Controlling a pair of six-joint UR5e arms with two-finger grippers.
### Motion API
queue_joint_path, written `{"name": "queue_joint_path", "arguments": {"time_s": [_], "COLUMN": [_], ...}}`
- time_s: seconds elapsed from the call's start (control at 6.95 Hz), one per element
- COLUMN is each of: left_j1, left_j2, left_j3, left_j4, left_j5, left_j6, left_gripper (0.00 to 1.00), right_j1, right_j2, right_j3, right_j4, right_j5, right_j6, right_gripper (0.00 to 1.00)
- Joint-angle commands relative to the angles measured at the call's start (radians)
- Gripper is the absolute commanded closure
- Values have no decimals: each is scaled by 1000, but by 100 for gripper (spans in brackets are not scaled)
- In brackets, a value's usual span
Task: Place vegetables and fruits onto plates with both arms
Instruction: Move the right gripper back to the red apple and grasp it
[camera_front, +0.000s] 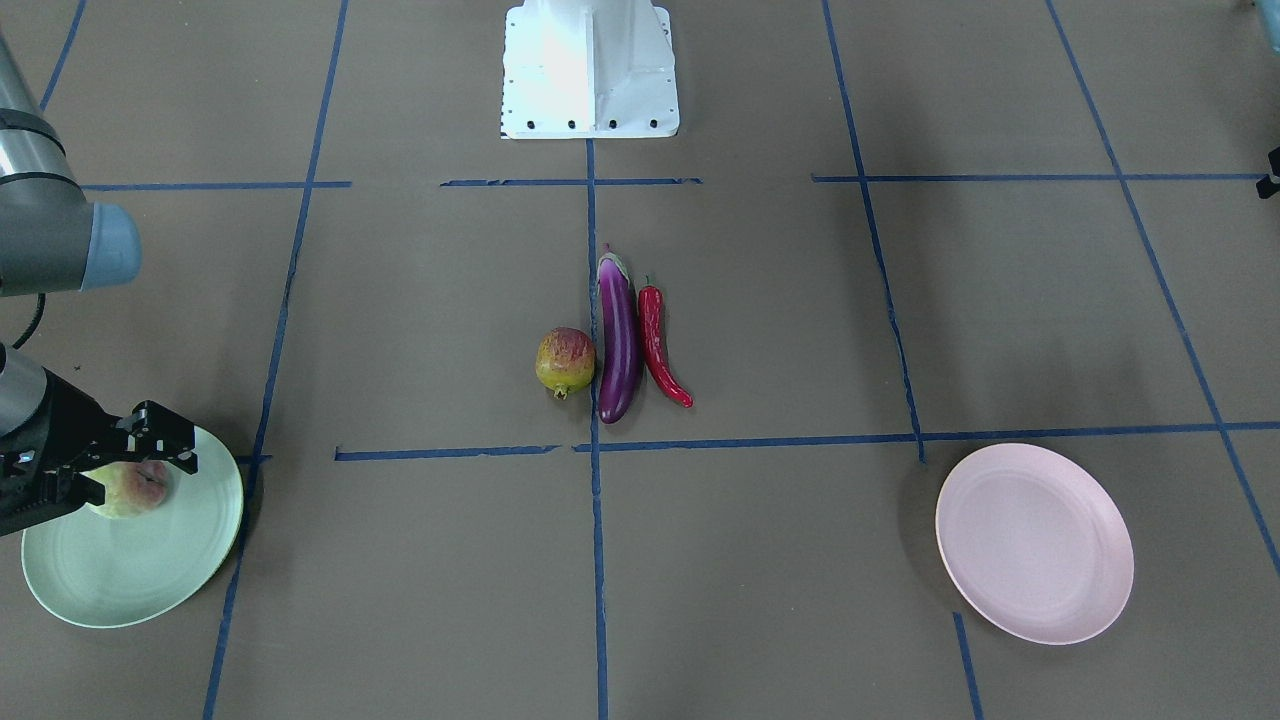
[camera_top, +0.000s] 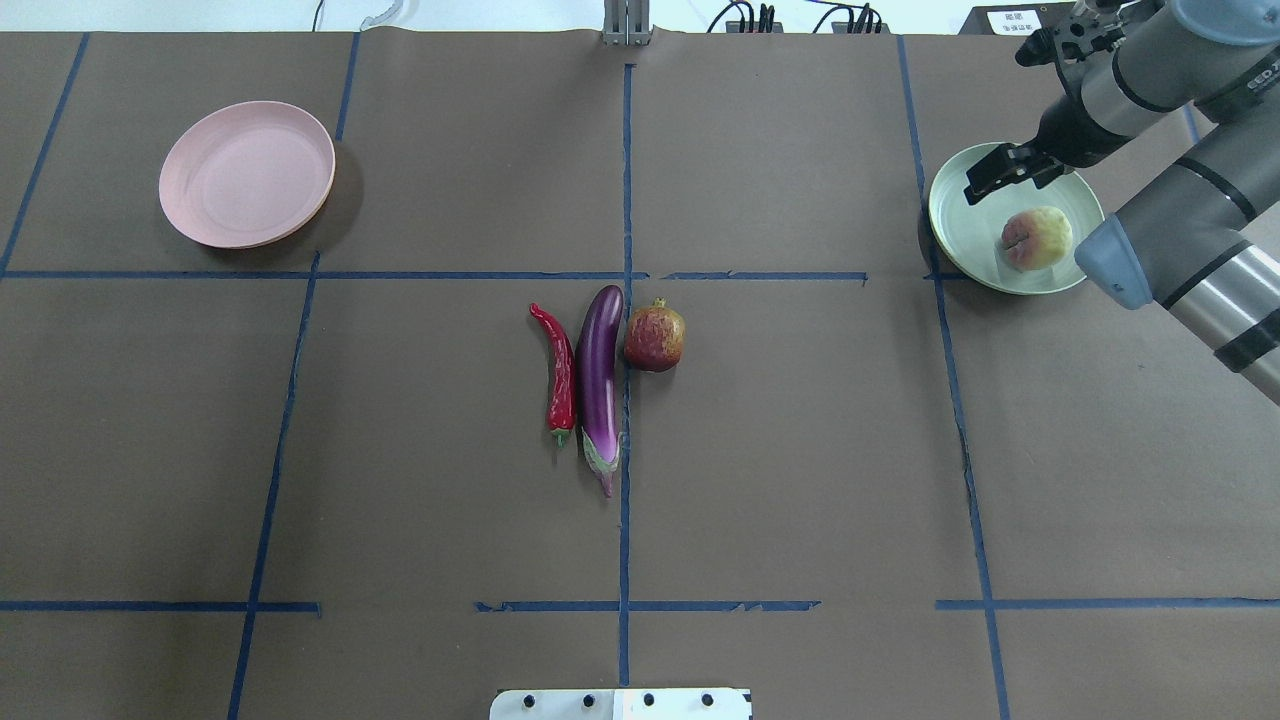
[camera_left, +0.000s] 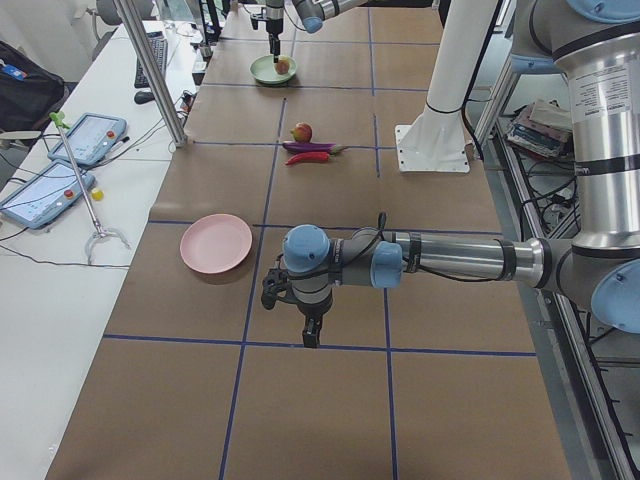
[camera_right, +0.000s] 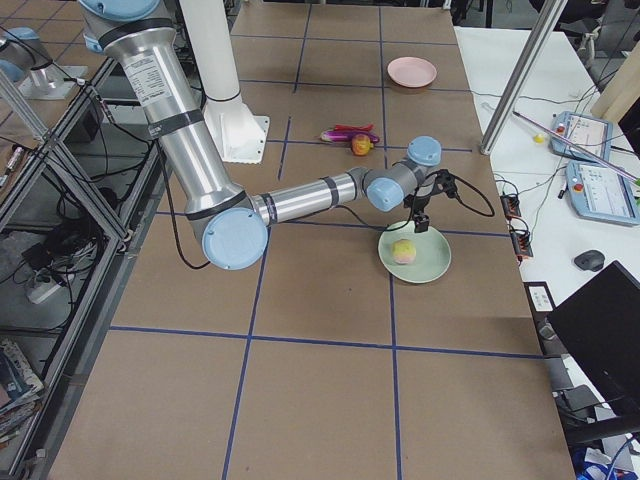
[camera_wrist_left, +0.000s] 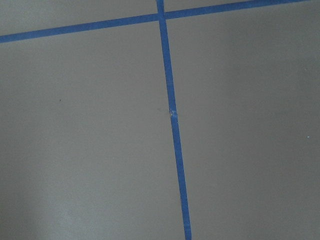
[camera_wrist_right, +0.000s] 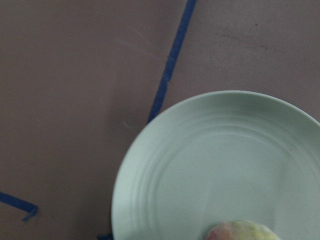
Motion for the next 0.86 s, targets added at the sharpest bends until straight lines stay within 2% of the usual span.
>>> {"name": "queue_joint_path", "arguments": {"time_s": [0.0,0.29,0.58,0.72], "left_j1": [0,0,0,0], "left_j2": [0,0,0,0], "left_j3": [0,0,0,2], "left_j4": [-2,-2,-2,-2], "left_j5": [0,0,0,0], "left_j6": [0,0,0,0], "left_gripper": [0,0,0,0], "right_j1": [-122,-355,-507,-551], "right_j2": [78,205,367,379], "right_j3": [101,97,94,86], "right_j4": [-34,-42,-268,-282], "right_j5": [-45,-271,-453,-519], "right_j6": [254,540,701,754], "right_gripper": [0,0,0,0]}}
